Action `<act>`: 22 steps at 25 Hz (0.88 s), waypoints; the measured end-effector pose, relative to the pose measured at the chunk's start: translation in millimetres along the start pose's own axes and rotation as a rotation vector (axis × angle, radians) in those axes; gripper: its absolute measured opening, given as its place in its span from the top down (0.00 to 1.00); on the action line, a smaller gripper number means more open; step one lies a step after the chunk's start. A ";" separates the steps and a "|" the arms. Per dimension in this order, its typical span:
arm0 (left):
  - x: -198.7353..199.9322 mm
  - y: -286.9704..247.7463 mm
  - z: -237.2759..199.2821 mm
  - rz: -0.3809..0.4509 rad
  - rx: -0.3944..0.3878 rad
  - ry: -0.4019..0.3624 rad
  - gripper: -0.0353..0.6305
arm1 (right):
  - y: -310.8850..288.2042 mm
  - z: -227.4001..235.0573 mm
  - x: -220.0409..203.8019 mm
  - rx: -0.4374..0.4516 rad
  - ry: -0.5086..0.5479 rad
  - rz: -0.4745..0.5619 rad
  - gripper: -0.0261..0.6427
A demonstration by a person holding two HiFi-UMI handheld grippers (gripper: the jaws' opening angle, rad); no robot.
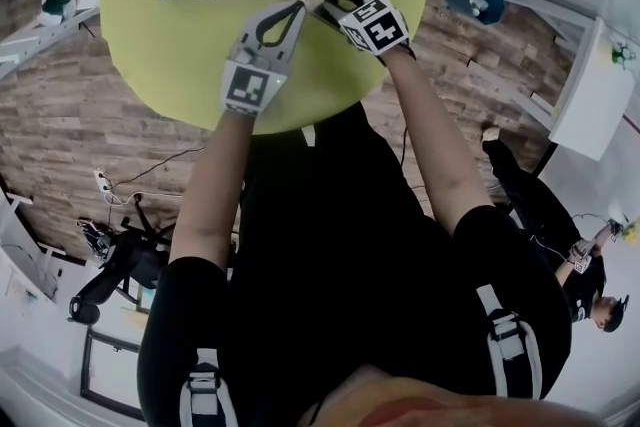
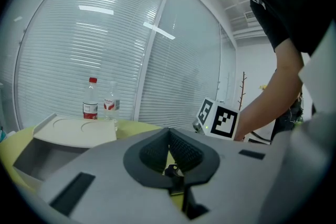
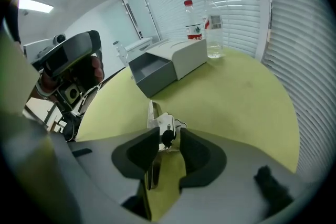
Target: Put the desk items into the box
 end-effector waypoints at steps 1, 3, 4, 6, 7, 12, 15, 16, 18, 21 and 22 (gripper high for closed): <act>-1.6 -1.8 -0.6 -0.003 0.003 0.003 0.93 | -1.7 0.8 -1.0 0.008 -0.001 -0.005 0.78; -4.8 -6.2 -2.5 -0.006 0.005 0.000 0.93 | -4.5 1.9 -1.5 0.026 -0.004 -0.011 0.78; -6.1 -8.1 -3.6 -0.004 0.005 -0.006 0.93 | -5.6 2.0 -1.2 0.034 -0.005 -0.013 0.78; -7.5 -11.0 -5.4 0.001 0.005 -0.011 0.93 | -7.5 1.6 -0.7 0.051 -0.010 -0.015 0.78; -7.5 -12.2 -6.3 0.004 0.006 -0.009 0.93 | -8.4 1.6 -0.4 0.062 -0.014 -0.017 0.78; -3.7 -13.4 -6.1 0.007 0.015 -0.007 0.93 | -6.1 0.0 3.1 0.106 -0.023 -0.033 0.84; -1.3 -10.0 -5.1 0.003 0.020 0.002 0.93 | -1.4 -7.1 9.1 0.123 0.005 -0.038 0.88; -0.9 -9.6 -4.9 -0.003 0.019 -0.003 0.93 | 0.3 -9.1 10.7 0.122 0.017 -0.040 0.89; -0.4 -9.7 -3.3 -0.011 0.016 -0.012 0.93 | 3.4 -12.3 11.6 0.113 0.045 -0.047 0.90; 2.5 -10.0 -2.0 -0.009 0.015 -0.019 0.93 | 6.2 -15.3 12.2 0.102 0.076 -0.055 0.90; 4.2 -9.9 -1.9 -0.004 0.016 -0.021 0.93 | 7.2 -15.7 12.8 0.099 0.082 -0.057 0.90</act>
Point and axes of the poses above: the fingertips, and each gripper's own axes: y backward along the fingers, z to its right, x out of its top, the point moved 9 cm from there along y, backward along the fingers, and after that the axes turned 8 degrees about -x, right-handed, at the moved point
